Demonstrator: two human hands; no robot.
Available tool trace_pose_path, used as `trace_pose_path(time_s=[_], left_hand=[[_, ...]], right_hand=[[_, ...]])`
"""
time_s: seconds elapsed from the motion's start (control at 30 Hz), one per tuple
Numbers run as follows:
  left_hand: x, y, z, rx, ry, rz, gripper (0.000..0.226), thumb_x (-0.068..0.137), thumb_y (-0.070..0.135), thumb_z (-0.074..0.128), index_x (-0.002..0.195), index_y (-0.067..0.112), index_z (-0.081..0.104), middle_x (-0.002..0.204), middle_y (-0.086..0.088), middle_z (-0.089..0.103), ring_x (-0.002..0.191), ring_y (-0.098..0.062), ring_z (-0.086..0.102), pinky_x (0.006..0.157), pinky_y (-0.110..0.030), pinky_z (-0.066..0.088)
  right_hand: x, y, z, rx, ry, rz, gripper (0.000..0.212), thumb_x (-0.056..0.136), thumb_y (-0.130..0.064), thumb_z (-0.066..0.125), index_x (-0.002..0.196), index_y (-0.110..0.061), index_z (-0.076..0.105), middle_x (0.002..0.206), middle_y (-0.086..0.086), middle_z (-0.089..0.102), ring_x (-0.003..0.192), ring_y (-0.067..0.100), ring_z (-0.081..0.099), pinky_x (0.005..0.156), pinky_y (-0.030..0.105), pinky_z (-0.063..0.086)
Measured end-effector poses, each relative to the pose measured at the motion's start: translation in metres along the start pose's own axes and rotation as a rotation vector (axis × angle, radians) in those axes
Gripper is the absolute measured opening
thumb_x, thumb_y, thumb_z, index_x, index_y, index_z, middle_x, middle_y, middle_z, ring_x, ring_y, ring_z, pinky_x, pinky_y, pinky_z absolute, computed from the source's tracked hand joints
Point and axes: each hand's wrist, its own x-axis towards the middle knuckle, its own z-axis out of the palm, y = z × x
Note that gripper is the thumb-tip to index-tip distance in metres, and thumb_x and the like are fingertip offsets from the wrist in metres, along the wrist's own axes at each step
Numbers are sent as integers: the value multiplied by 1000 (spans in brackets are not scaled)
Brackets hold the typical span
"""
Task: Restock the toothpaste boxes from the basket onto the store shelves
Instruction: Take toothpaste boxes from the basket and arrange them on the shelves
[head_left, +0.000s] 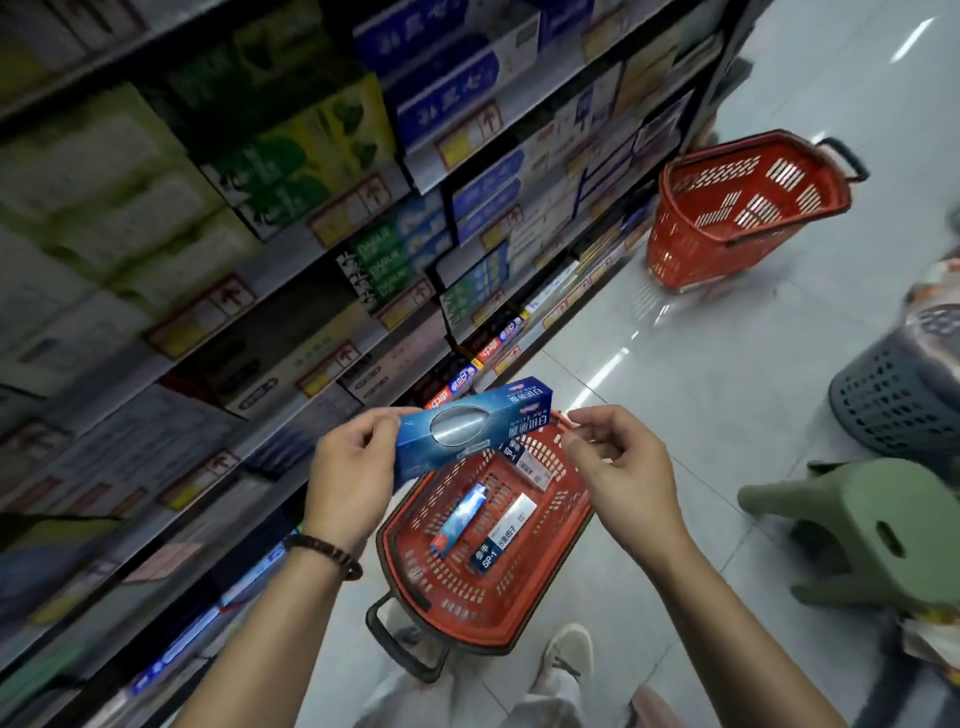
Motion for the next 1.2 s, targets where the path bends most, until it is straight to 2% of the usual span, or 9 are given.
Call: trace_pose_path(time_s=[0.1, 0.2, 0.53, 0.67, 0.77, 0.83, 0.93, 1.0, 1.2], left_hand=[[-18, 38, -16, -9, 19, 78, 35, 107, 16, 51, 93, 22, 83, 93, 6, 81, 84, -11, 76, 66, -27, 59], [-31, 64, -30, -40, 16, 124, 36, 107, 14, 50, 92, 19, 83, 95, 2, 81, 85, -12, 76, 60, -22, 58], [-71, 127, -72, -141, -17, 173, 42, 108, 11, 46, 92, 19, 84, 99, -8, 81, 98, -35, 76, 82, -53, 63], [-85, 147, -91, -219, -32, 204, 40, 109, 14, 48, 93, 16, 84, 102, -9, 80, 97, -29, 76, 66, -25, 60], [-97, 163, -104, -252, -21, 230, 38, 111, 26, 47, 102, 19, 83, 106, -6, 81, 98, -24, 77, 66, -21, 59], [-104, 169, -114, -247, 16, 255, 36, 110, 33, 46, 108, 26, 81, 110, -3, 80, 100, -22, 76, 66, -25, 59], [-117, 175, -131, -290, 30, 324, 29, 101, 42, 55, 117, 31, 75, 117, -2, 77, 108, -28, 73, 90, -50, 62], [-126, 178, -143, -334, 42, 354, 31, 94, 32, 65, 124, 27, 71, 120, -4, 75, 111, -27, 72, 96, -50, 60], [-145, 187, -178, -385, 107, 428, 37, 93, -12, 64, 123, 9, 60, 116, -9, 76, 107, -24, 73, 82, -21, 60]], right_hand=[[-3, -29, -7, -46, -19, -35, 17, 96, -22, 76, 106, -35, 72, 96, -4, 76, 87, 17, 74, 73, 47, 66], [-7, -61, -10, -65, -43, -80, 23, 95, -26, 78, 111, -42, 71, 102, -11, 74, 87, 14, 74, 77, 51, 66], [-30, -142, -10, -63, -197, -263, 31, 100, -17, 71, 125, -35, 72, 116, -10, 77, 103, 17, 72, 81, 44, 65], [-37, -166, -8, 38, -218, -291, 31, 99, -6, 72, 122, -27, 74, 112, -3, 78, 102, 26, 73, 77, 40, 65], [-44, -185, -3, 84, -238, -318, 30, 99, -4, 71, 122, -23, 74, 113, 0, 79, 104, 25, 74, 80, 37, 64], [-49, -198, 2, 120, -248, -322, 29, 99, -2, 70, 122, -21, 74, 112, 0, 79, 104, 23, 75, 83, 35, 63], [-55, -218, 10, 131, -254, -343, 26, 99, -7, 71, 120, -21, 75, 113, 1, 79, 107, 23, 74, 89, 40, 64], [-58, -233, 15, 134, -260, -361, 23, 99, -8, 72, 118, -21, 76, 112, 2, 79, 106, 24, 75, 91, 46, 63], [-69, -279, 31, 108, -285, -454, 9, 98, -15, 76, 103, -22, 76, 105, 3, 80, 99, 28, 75, 90, 55, 62]])
